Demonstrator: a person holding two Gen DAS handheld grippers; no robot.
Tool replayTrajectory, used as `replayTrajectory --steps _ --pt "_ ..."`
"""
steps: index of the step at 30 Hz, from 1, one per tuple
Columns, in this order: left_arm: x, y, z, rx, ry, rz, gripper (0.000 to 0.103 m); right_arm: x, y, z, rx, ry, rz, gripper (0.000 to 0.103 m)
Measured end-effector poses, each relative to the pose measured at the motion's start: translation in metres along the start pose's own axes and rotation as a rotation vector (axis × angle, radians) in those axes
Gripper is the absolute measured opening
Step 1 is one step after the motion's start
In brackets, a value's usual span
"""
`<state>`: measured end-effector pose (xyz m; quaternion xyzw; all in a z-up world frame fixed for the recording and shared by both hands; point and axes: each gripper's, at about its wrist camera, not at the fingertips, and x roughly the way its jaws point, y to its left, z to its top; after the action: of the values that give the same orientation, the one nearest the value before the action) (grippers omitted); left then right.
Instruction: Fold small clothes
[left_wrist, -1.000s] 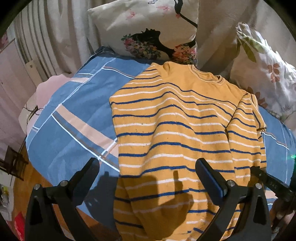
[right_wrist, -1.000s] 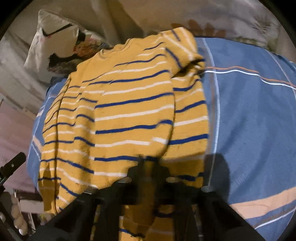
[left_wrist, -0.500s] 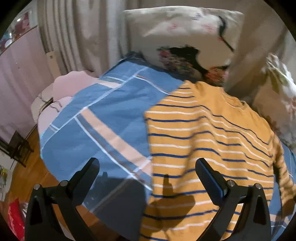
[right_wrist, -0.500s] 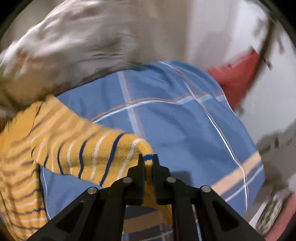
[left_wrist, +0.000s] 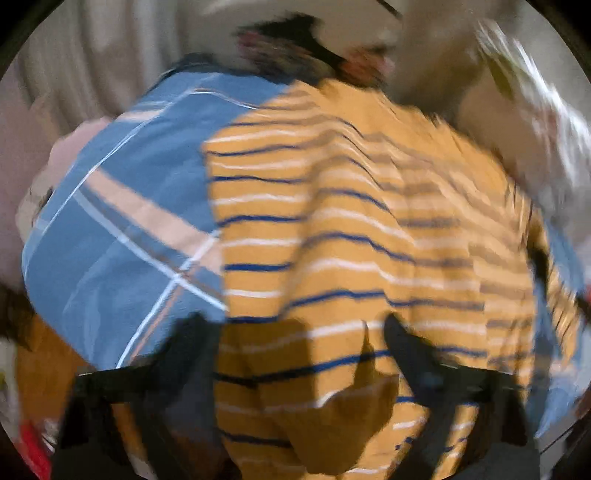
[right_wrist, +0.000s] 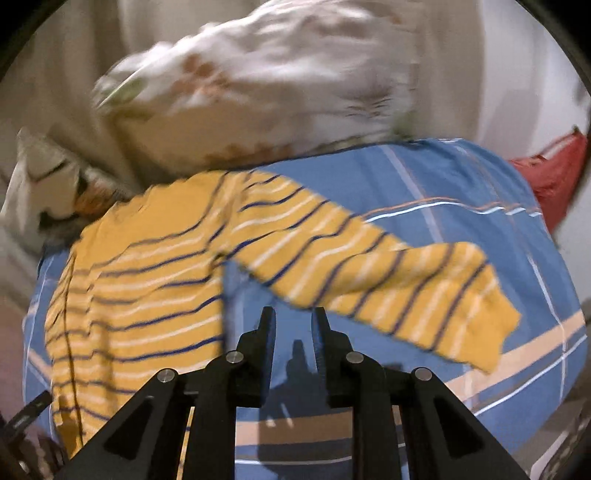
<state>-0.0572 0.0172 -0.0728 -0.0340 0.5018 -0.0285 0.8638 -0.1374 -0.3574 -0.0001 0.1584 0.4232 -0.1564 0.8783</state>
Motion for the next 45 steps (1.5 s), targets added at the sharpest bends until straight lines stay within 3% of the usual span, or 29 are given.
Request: replayTrajectory --steps 1,4,8,12,16,17,19,21,25,26,30,34,38,45 --pt "0.007 -0.007 -0.001 0.045 0.029 0.023 0.004 0.002 0.005 -0.002 -0.007 0.007 0.003 0.022" --pt "0.012 0.006 0.001 -0.013 0.058 -0.008 0.006 0.007 0.014 -0.007 -0.027 0.016 0.014 0.022" --pt "-0.001 0.056 0.013 -0.123 0.006 0.044 0.006 0.008 0.017 -0.008 -0.024 0.011 0.012 0.022" --pt "-0.007 0.129 0.038 -0.247 -0.041 0.192 0.006 0.012 0.017 -0.008 -0.005 0.029 0.0 0.022" --pt "0.0 0.199 0.066 -0.327 -0.069 0.389 0.008 0.019 0.017 -0.012 0.023 0.062 -0.006 0.022" --pt "0.0 0.214 0.069 -0.351 -0.066 0.394 0.008 0.021 0.017 -0.014 0.033 0.072 -0.007 0.022" --pt "-0.004 0.229 0.07 -0.377 -0.08 0.33 0.008 0.022 0.019 -0.018 0.048 0.09 -0.006 0.023" --pt "-0.009 0.228 0.065 -0.357 -0.092 0.276 0.008 0.023 0.021 -0.025 0.061 0.106 0.007 0.033" --pt "-0.019 0.207 0.044 -0.283 -0.094 0.114 0.019 0.026 0.023 -0.041 0.101 0.158 0.059 0.035" --pt "-0.018 0.198 0.039 -0.26 -0.081 0.068 0.025 0.027 0.023 -0.045 0.109 0.172 0.074 0.035" --pt "-0.001 0.151 0.007 -0.159 0.018 -0.12 0.026 0.032 0.02 -0.067 0.127 0.238 0.128 0.04" --pt "0.018 0.122 -0.028 -0.184 0.113 -0.231 0.026 0.037 0.012 -0.087 0.124 0.3 0.192 0.041" --pt "0.022 0.101 -0.059 -0.215 0.154 -0.303 0.028 0.04 0.001 -0.105 0.154 0.344 0.309 0.042" --pt "0.016 0.079 -0.089 -0.257 0.149 -0.406 0.05 0.037 -0.013 -0.129 0.209 0.402 0.506 0.047"
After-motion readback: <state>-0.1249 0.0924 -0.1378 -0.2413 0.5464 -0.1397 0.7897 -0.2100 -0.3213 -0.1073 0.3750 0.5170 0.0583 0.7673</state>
